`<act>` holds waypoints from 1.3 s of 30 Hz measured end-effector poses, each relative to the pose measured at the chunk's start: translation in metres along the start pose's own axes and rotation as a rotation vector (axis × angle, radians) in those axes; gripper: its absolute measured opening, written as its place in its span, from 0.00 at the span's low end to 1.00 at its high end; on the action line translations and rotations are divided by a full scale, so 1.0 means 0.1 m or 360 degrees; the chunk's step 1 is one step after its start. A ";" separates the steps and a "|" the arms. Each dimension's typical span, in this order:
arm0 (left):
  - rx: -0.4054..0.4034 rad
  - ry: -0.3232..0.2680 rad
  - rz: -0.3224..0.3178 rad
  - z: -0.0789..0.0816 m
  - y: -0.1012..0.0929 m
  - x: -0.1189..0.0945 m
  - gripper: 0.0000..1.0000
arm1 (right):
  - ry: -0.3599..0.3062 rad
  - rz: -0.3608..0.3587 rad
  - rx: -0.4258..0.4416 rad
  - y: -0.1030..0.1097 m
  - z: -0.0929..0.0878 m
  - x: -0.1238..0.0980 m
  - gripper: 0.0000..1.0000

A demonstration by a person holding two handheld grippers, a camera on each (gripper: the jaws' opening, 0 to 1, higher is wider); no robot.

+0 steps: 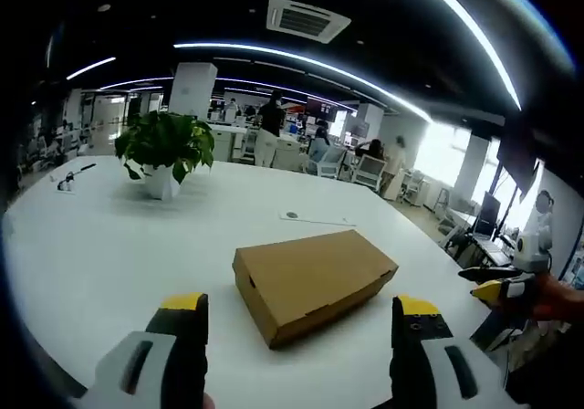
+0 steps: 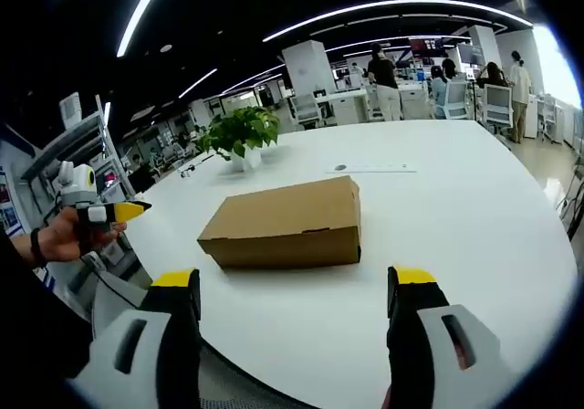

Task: Operate the shoe box by opening the lid, removing the specified soft item, and placing it in the target area until the item is outside and the box remains undamaged.

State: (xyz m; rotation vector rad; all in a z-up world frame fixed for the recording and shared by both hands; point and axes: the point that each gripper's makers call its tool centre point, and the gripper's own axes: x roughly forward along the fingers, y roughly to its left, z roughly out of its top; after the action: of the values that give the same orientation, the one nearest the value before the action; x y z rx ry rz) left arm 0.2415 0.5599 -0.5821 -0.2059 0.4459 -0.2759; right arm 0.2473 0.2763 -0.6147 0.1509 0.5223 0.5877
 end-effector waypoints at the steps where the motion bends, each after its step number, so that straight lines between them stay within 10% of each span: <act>1: 0.0001 0.0001 0.0000 0.00 0.00 0.00 0.84 | -0.0003 -0.0001 0.0003 0.00 0.00 0.00 0.79; 39: 0.0005 0.0049 0.0003 -0.07 -0.02 0.08 0.84 | 0.0024 0.0007 0.0036 -0.06 -0.05 0.06 0.79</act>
State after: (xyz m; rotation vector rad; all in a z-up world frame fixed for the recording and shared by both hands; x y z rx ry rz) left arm 0.2450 0.5552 -0.5906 -0.1980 0.4764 -0.2784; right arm 0.2521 0.2748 -0.6237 0.1690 0.5432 0.5876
